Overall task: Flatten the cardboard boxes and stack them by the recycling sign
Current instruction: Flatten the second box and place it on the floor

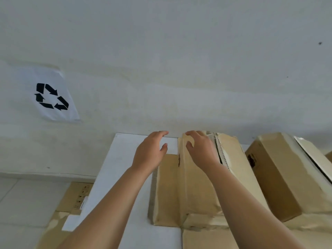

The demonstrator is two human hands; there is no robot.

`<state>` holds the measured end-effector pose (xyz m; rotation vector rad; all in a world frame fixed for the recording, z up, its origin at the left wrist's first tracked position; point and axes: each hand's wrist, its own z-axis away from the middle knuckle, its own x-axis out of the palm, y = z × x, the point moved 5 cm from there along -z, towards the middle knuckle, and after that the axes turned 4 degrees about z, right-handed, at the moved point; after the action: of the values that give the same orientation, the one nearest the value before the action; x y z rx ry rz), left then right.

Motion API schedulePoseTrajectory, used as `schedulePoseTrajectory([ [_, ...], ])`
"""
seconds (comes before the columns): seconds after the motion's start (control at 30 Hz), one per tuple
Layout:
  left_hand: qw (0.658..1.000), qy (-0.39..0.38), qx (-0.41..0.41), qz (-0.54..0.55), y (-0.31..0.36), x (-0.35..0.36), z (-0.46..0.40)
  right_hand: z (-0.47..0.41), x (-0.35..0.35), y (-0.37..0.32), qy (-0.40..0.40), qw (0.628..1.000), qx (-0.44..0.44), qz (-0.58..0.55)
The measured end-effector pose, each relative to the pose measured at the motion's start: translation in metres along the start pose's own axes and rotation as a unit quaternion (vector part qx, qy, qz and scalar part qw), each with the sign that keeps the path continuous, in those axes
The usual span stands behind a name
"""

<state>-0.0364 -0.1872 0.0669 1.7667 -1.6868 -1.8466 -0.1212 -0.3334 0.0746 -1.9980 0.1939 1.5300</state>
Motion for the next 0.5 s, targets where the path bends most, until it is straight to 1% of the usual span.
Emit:
schedulePoseTrajectory([
  [0.13,1.0,-0.011,-0.014,-0.011,0.038,0.066,0.0,0.005,-0.016,0.062,-0.007,1.0,0.01,0.003],
  [0.23,0.999,-0.024,-0.008,-0.02,0.063,0.116,0.002,0.015,-0.025,0.109,-0.019,0.999,0.032,0.006],
  [0.33,0.998,-0.036,-0.011,-0.05,0.079,0.159,0.004,0.025,-0.032,0.146,-0.023,0.998,0.05,0.009],
  [0.43,0.994,-0.057,-0.03,-0.088,0.083,0.187,0.007,0.031,-0.033,0.171,-0.021,0.998,0.064,0.004],
  [0.5,0.992,-0.069,-0.045,-0.095,0.08,0.195,0.011,0.033,-0.03,0.179,-0.017,0.997,0.069,0.002],
])
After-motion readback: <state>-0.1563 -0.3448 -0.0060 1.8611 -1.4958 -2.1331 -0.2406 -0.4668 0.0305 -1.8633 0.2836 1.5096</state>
